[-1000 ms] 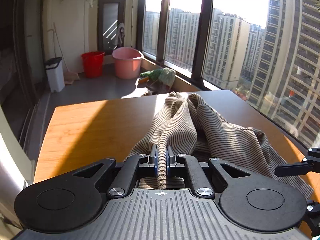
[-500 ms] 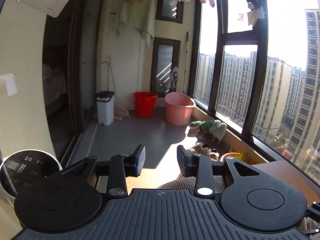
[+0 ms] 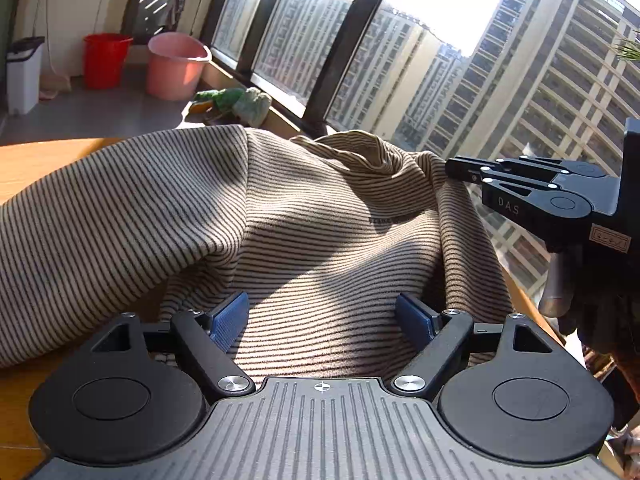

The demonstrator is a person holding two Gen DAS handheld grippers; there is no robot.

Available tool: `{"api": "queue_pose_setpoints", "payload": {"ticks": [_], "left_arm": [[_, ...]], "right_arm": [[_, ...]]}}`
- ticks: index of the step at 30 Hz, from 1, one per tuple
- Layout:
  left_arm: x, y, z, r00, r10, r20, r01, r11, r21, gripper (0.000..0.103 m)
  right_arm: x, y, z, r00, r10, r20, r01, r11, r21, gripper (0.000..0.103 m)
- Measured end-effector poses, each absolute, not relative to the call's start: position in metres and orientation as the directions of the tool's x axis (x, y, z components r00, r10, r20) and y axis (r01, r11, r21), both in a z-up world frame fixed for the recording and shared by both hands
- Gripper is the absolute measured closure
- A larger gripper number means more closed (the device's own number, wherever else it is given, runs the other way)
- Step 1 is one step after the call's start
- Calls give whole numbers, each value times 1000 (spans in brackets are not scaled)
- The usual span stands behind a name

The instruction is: Fold clothes

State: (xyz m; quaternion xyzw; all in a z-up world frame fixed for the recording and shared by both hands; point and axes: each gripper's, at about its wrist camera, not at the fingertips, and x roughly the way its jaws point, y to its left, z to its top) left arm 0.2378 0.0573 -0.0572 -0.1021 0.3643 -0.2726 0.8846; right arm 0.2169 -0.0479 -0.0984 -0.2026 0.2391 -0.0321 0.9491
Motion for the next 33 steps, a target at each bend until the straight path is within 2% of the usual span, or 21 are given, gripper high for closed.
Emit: {"api": "queue_pose_setpoints", "payload": {"ticks": [1, 4, 7, 11, 15, 16, 17, 19, 25, 33], "left_arm": [[236, 57, -60, 595, -557, -580, 420, 830, -367, 13], [220, 48, -64, 640, -511, -574, 451, 855, -257, 11], [211, 40, -65, 662, -459, -592, 432, 880, -198, 8], [201, 45, -64, 702, -385, -599, 343, 920, -189, 8], [177, 51, -62, 719, -359, -595, 281, 933, -223, 1], [175, 52, -59, 718, -357, -597, 281, 934, -220, 0], [176, 51, -57, 715, -356, -601, 285, 934, -214, 0], [179, 47, -55, 708, -352, -612, 294, 935, -197, 0], [172, 36, -50, 697, -337, -633, 338, 933, -125, 0], [145, 56, -52, 707, -370, -603, 310, 928, -206, 0]], "right_arm": [[226, -59, -98, 883, -188, -429, 7, 921, -390, 103], [247, -92, -104, 866, -138, -481, 53, 981, -188, 103], [250, -107, -111, 860, 11, -511, -5, 1000, 13, 101], [242, -102, -115, 844, 172, -508, -139, 985, 102, 100], [209, -100, -124, 802, 282, -526, -178, 954, 241, 98], [193, -95, -125, 813, 279, -512, -189, 957, 221, 90], [181, -92, -127, 824, 264, -502, -187, 962, 198, 76], [162, -87, -136, 842, 223, -490, -150, 972, 183, 62], [124, -84, -156, 851, 198, -486, -71, 961, 267, 62], [123, -71, -156, 810, 218, -545, -114, 969, 218, 61]]}}
